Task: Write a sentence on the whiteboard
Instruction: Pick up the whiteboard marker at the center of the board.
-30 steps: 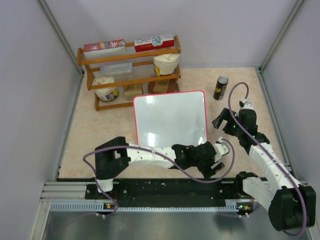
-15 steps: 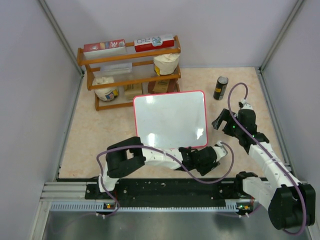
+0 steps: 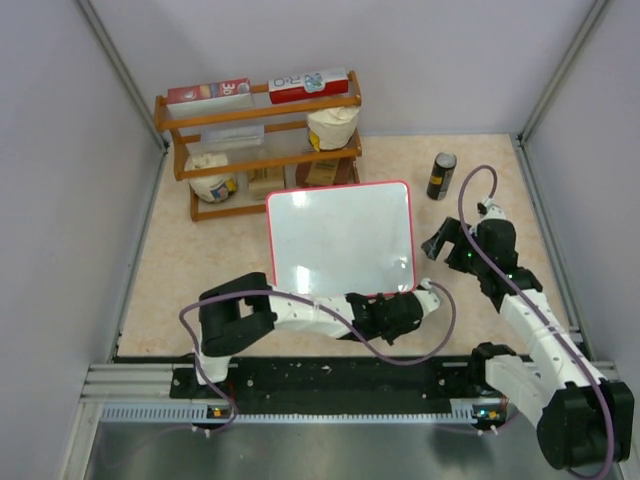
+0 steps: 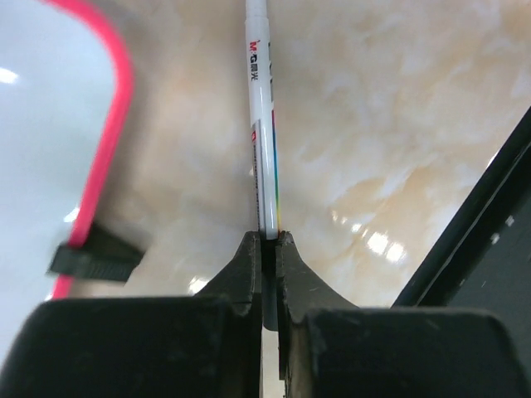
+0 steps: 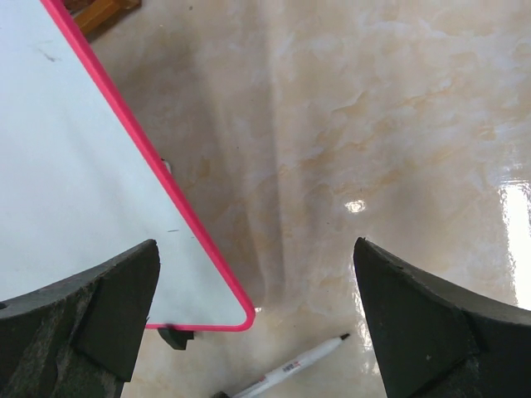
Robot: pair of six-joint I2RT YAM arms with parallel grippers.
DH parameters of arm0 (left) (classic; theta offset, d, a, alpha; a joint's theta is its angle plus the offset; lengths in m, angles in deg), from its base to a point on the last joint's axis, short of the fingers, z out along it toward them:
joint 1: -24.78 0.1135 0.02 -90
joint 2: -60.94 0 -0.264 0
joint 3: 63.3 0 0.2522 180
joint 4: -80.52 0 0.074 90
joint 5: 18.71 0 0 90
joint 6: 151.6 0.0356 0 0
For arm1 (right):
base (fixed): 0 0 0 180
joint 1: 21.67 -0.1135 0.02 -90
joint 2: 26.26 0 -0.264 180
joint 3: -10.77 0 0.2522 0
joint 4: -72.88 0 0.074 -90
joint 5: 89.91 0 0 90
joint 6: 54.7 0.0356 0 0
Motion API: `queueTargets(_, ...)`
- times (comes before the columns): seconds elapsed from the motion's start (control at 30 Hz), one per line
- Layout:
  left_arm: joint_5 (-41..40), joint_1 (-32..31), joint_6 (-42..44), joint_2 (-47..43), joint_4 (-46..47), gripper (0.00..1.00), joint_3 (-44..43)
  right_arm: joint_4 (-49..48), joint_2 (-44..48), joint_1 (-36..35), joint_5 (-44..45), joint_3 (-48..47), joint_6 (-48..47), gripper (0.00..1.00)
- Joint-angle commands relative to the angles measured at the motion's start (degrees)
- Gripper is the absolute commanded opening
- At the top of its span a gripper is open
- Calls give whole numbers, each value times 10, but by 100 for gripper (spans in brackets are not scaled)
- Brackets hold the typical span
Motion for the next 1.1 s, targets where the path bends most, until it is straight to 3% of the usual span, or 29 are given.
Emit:
queueTargets(0.0, -7, 27, 26, -100, -25, 0, 23, 6, 31, -1, -25, -47, -8, 99)
queueTargets(0.4, 24, 140, 71, -303, -156, 0, 30, -8, 88, -1, -186, -133, 8, 99)
queueTargets(0.53, 62, 198, 71, -364, -172, 0, 38, -119, 75, -7, -334, -118, 61, 98)
queueTargets(0.6, 81, 215, 71, -383, -179, 0, 36, -169, 62, -38, -364, -120, 77, 98)
queueTargets(0.77, 114, 258, 72, -427, -210, 0, 17, -92, -13, -160, -301, -193, 12, 96)
queueTargets(0.9, 130, 270, 64, -453, -202, 0, 17, -195, -45, -188, -312, -170, 99, 90)
queueTargets(0.93, 149, 271, 62, -463, -199, 0, 18, -260, -51, -188, -320, -159, 124, 86)
queueTargets(1.07, 179, 271, 47, -482, -172, 0, 33, -342, -83, -193, -316, -140, 204, 75)
